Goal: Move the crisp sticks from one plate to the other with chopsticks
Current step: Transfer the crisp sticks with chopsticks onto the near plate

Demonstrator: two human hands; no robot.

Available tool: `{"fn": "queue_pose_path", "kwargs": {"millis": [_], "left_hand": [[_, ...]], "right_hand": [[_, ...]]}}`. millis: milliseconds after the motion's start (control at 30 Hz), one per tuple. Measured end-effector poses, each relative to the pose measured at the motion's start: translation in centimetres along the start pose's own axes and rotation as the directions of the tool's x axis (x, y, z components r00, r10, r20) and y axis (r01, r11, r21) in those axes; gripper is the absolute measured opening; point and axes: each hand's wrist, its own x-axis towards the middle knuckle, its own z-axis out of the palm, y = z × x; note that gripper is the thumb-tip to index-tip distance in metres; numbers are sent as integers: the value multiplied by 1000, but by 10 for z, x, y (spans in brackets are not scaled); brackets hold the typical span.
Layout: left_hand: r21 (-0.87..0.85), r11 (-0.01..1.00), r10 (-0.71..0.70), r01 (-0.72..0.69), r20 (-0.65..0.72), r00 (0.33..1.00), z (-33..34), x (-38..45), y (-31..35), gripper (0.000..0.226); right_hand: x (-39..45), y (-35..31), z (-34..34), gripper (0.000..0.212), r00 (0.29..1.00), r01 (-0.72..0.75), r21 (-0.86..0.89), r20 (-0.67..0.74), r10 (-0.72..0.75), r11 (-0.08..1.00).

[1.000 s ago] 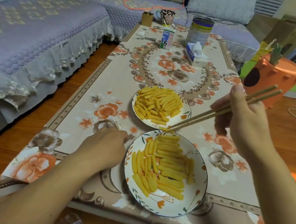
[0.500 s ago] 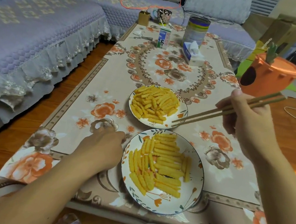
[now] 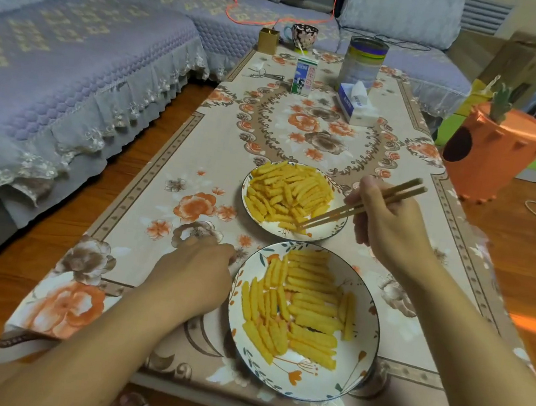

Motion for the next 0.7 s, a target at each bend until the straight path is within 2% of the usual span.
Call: {"fn": "queue_pose_path", "kwargs": {"millis": [133, 233, 533, 700], "left_hand": [[-4, 1000, -4, 4, 3, 1000, -1, -1, 1, 43], [10, 1000, -5, 5, 6, 1000, 0, -1, 2, 42], [23, 1000, -1, 1, 8, 1000, 0, -2, 4, 41], [15, 1000, -2, 2, 5, 1000, 1, -1, 5, 39]], "right_hand": [[-7, -15, -18, 57, 994, -24, 120, -102, 36, 993], [-16, -24, -39, 60, 993, -18, 165, -113, 37, 986], [-30, -19, -54, 51, 999, -27, 13, 19, 26, 1000], [-24, -19, -58, 48, 994, 19, 115, -113, -6, 993]]}}
